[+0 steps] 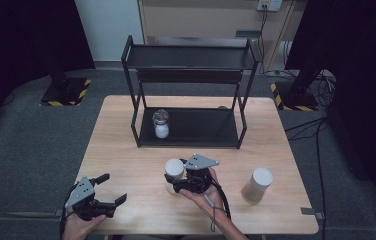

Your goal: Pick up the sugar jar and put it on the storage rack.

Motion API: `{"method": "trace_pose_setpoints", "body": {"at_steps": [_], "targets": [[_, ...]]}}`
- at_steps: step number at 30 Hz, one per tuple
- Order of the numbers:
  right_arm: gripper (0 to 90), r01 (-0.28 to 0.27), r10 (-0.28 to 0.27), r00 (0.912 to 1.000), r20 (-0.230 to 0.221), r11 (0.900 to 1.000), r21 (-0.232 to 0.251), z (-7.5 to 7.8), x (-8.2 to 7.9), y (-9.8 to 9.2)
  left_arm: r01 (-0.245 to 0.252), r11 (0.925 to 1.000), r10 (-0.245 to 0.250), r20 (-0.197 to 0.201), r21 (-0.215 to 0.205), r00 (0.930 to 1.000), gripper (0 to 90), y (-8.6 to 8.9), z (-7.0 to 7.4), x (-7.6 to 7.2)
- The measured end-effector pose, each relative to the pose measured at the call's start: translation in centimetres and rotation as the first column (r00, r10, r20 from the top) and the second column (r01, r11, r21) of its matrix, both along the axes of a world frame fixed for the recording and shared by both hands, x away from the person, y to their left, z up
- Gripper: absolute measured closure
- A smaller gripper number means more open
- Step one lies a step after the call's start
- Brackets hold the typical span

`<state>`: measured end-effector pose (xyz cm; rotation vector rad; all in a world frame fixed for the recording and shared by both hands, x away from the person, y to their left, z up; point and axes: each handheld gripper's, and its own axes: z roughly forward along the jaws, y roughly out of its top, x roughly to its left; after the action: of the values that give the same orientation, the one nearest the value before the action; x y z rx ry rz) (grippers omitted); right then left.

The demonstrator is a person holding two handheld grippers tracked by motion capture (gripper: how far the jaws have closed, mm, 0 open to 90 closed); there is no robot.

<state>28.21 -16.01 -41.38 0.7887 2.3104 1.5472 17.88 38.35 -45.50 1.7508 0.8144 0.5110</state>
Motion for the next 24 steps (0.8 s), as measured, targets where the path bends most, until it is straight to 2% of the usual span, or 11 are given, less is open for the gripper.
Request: {"method": "trace_pose_setpoints", "body": {"at_steps": [5,11,14,24], "targets": [[33.5,0.01,-0.011,0.9989,0.045,1.0,0.003,-0.7,-0.6,0.1,0.0,1.0,0.0,0.001,0.0,1.0,1.6,0.0,0.0,0.0],[33.7,0.028,-0.028,0.9984,0.049,1.0,0.007,-0.8,-1.0,0.3,-0.001,1.0,0.001,0.001,-0.001,1.0,1.6,0.0,0.0,0.0],[33.7,0.032,-0.031,0.9977,0.061,1.0,-0.002,-0.5,-1.1,0.3,0.0,1.0,0.0,0.001,-0.001,1.0,1.6,0.0,0.0,0.0],[33.7,0.054,-0.055,0.9949,0.085,0.998,0.016,1.9,-0.6,-0.2,0.001,1.0,-0.001,-0.002,0.0,1.0,1.5,0.0,0.0,0.0]]}}
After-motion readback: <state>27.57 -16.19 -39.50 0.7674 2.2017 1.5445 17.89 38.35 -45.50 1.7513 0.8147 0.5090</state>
